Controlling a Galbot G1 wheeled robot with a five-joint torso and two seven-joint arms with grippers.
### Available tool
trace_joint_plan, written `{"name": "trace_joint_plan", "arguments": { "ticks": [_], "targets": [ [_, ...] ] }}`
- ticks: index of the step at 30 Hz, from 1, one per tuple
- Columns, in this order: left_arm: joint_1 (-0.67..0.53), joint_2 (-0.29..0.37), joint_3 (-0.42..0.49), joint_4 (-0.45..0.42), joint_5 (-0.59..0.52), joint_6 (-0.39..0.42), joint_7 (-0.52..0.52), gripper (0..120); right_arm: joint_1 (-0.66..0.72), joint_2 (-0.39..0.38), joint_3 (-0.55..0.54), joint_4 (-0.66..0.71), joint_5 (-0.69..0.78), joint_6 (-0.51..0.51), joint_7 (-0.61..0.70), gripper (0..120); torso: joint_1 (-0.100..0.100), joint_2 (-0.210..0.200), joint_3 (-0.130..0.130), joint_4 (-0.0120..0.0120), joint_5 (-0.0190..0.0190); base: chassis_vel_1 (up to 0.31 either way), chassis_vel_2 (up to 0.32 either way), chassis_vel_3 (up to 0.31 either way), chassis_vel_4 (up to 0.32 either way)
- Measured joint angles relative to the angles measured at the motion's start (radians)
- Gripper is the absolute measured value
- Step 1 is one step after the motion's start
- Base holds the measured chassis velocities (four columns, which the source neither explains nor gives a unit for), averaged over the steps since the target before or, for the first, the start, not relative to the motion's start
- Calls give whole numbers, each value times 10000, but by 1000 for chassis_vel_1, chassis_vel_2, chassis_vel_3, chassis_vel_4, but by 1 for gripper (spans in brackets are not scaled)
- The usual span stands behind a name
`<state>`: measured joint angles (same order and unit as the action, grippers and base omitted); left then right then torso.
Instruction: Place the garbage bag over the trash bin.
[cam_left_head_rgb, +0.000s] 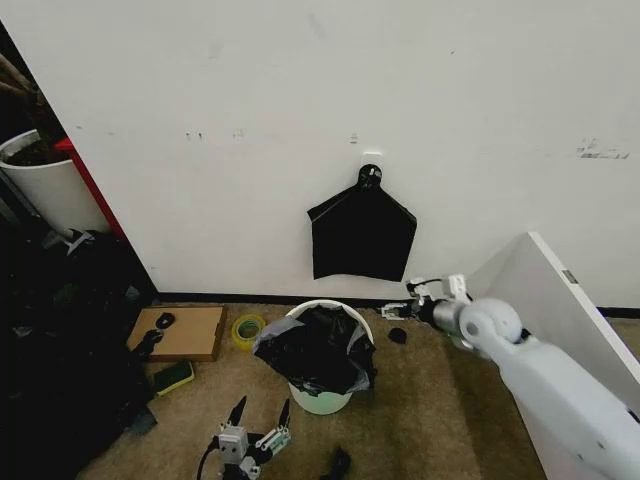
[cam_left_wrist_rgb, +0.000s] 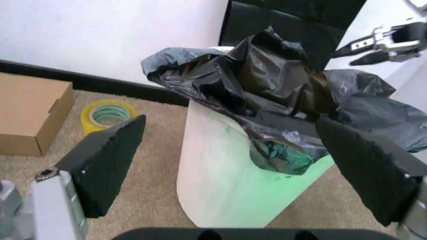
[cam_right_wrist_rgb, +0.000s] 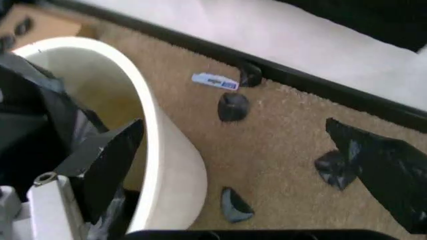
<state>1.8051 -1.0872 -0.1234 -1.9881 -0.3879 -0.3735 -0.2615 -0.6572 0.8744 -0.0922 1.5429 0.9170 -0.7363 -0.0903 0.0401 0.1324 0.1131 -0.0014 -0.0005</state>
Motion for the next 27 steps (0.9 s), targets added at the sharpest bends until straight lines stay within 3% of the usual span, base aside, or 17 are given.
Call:
{"name": "trace_joint_plan", "arguments": {
  "ticks": [8,22,27],
  "targets": [
    [28,23,-24,-112,-7,44,57,100,856,203,-1128,-816,-836,-22,-1034,100,0,0,-1,-4,2,0,0,0,0],
    [89,165,-86,-220,-8,76,61,100,1321,884,-1661,-1574,-1191,32,-1190,99,0,2,-2,-2,-1,0,0,0,0],
    [101,170,-91,-220,-17,79,53,100,1437,1000,-1843,-1872,-1284,38,-1468,81,0,2,-1,-2,0,0,0,0,0]
  ]
}}
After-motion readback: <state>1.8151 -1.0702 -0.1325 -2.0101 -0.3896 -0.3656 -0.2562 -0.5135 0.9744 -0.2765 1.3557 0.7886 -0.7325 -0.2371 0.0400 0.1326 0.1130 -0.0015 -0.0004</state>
